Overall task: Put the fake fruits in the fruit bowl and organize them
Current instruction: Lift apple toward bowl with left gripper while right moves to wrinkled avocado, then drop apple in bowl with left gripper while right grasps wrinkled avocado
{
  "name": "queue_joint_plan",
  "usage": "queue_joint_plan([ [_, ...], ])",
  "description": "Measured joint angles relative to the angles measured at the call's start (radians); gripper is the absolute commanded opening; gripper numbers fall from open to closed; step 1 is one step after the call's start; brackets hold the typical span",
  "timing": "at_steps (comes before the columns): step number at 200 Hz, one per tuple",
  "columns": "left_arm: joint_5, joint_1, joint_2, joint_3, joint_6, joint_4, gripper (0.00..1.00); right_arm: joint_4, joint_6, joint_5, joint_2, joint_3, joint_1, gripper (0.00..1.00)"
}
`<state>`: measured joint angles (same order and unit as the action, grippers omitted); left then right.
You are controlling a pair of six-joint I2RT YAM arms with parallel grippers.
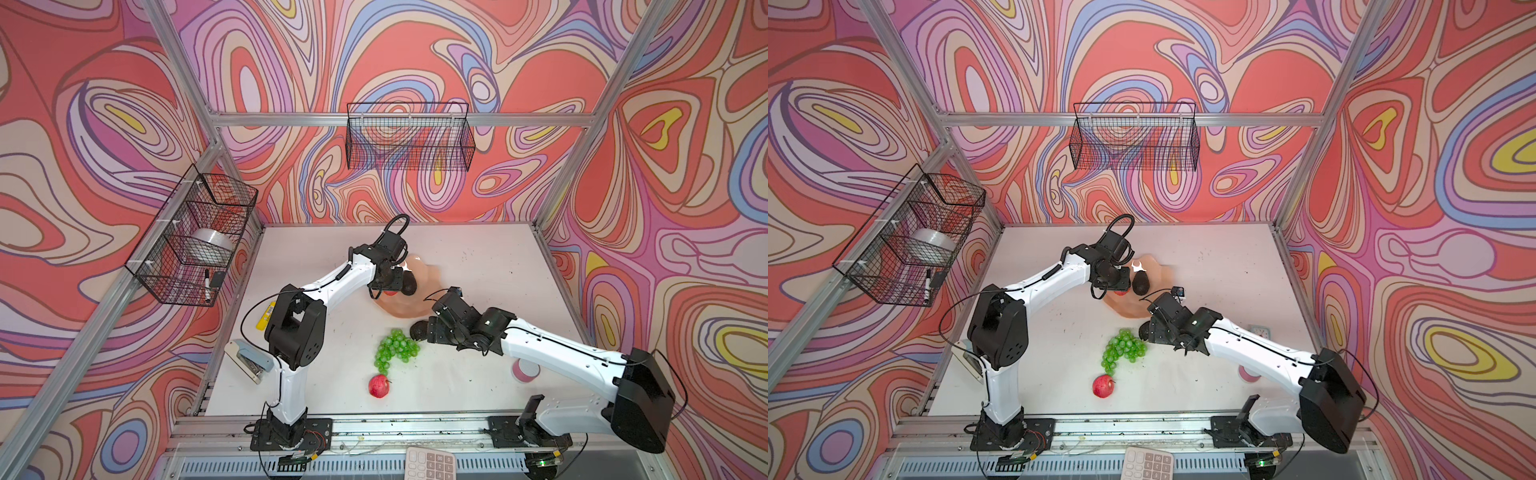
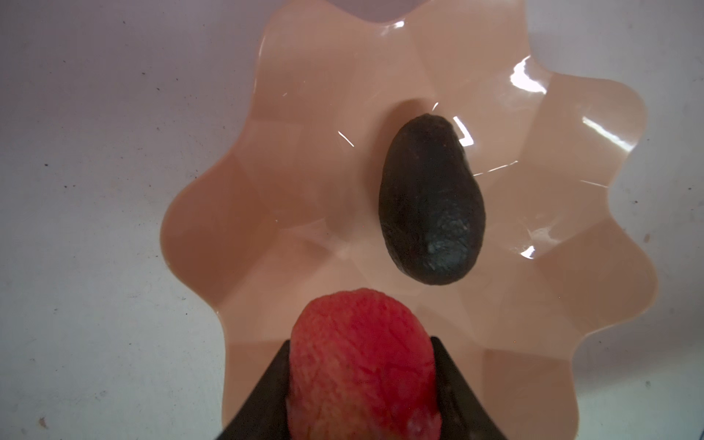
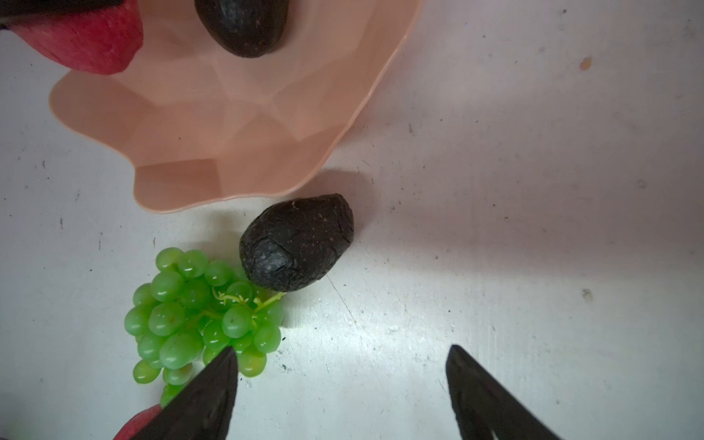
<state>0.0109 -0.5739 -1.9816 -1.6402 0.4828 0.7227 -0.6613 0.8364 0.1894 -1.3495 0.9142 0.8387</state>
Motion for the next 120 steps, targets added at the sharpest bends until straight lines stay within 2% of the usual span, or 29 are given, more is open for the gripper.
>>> queue_joint_plan([
  [38,0.001,0.01,-0.033,-0.021,0.01,-0.01,0.37,0.091,0.008,-0.015,-0.074,-0.001,0.008,0.88],
  [72,0.008,0.011,-0.082,-0.048,0.024,-0.019,0.42,0.148,0.011,-0.023,-0.121,-0.001,0.008,0.88],
  [100,0.015,0.017,-0.116,-0.062,0.035,-0.023,0.51,0.175,0.011,-0.023,-0.168,0.002,0.01,0.88],
  [120,0.02,0.024,-0.122,-0.063,0.043,-0.024,0.62,0.188,0.011,-0.022,-0.196,0.002,0.014,0.87],
])
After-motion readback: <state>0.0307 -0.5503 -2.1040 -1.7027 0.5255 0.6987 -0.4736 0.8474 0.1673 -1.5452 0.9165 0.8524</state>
